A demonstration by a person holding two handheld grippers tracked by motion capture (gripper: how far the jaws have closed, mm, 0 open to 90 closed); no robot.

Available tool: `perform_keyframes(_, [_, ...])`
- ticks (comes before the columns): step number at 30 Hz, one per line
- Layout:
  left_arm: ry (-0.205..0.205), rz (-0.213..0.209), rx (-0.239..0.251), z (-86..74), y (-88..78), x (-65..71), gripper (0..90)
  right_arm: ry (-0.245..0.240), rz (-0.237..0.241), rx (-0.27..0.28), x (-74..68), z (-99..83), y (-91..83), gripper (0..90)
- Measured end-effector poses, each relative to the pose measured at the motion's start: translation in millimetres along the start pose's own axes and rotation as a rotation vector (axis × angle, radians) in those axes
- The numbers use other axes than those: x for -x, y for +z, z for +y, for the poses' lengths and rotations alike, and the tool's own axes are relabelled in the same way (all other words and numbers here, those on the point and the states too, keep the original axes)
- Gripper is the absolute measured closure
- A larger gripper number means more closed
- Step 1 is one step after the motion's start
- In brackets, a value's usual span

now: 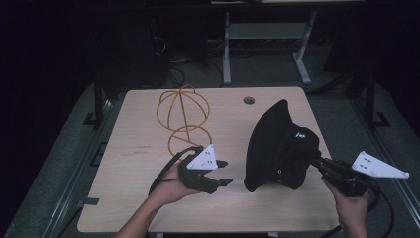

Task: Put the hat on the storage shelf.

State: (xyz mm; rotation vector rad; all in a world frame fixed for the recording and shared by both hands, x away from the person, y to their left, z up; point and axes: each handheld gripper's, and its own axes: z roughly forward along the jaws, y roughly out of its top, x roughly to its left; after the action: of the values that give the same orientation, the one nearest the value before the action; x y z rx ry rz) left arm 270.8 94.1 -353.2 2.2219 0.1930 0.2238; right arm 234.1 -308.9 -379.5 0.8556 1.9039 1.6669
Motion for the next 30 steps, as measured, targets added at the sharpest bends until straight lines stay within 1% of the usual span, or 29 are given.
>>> perform_keyframes(1, [-0.001,0.005,-0.007,-4.2,-1.4,0.2,46.9,0.001,0.000,-0.004,0.1,3.1,0.9,86.9])
perform_keyframes(2, [-0.001,0.005,-0.007,-4.2,-1.4,0.2,46.8,0.001,0.000,-0.004,0.1,3.1,0.9,86.9])
perform_keyframes(4, [-0.002,0.018,-0.010,-10.3,-3.2,0.6,46.7,-0.010,-0.002,-0.007,0.2,8.4,2.7,86.9])
perform_keyframes(6, [-0.007,0.020,-0.010,-12.6,-3.6,0.8,46.6,-0.011,0.000,-0.005,0.1,10.2,3.3,86.9])
perform_keyframes(9, [-0.020,0.027,-0.019,-22.1,-4.5,1.3,45.4,-0.020,-0.001,-0.014,0.0,16.4,6.8,86.9])
perform_keyframes(11, [-0.022,0.032,-0.021,-24.5,-4.9,1.3,45.0,-0.023,0.000,-0.015,0.0,18.1,7.7,86.9])
perform_keyframes(13, [-0.037,0.035,-0.019,-29.5,-5.4,1.2,42.0,-0.020,0.002,-0.016,-0.3,21.6,8.8,86.9])
perform_keyframes(16, [-0.055,0.038,-0.012,-36.4,-7.2,1.2,39.8,-0.030,0.001,-0.008,0.4,28.9,10.3,86.9])
perform_keyframes(17, [-0.058,0.048,-0.014,-40.2,-8.5,1.5,39.8,-0.034,0.001,-0.007,0.6,30.4,10.7,87.0])
perform_keyframes(18, [-0.058,0.048,-0.014,-40.2,-8.5,1.5,39.7,-0.038,0.003,-0.008,0.9,32.3,11.4,86.9])
perform_keyframes(21, [-0.070,0.064,-0.017,-48.4,-10.5,1.8,39.3,-0.048,0.006,-0.020,1.7,38.4,14.1,86.9])
perform_keyframes(24, [-0.081,0.069,-0.016,-52.6,-11.1,1.8,39.0,-0.054,0.009,-0.022,2.1,42.3,15.8,86.9])
perform_keyframes(27, [-0.081,0.085,-0.026,-59.8,-13.8,1.5,37.8,-0.063,0.016,-0.028,2.3,49.1,20.4,86.9])
perform_keyframes(30, [-0.084,0.092,-0.021,-63.9,-15.2,1.3,38.0,-0.054,0.020,-0.027,1.7,51.7,22.7,86.9])
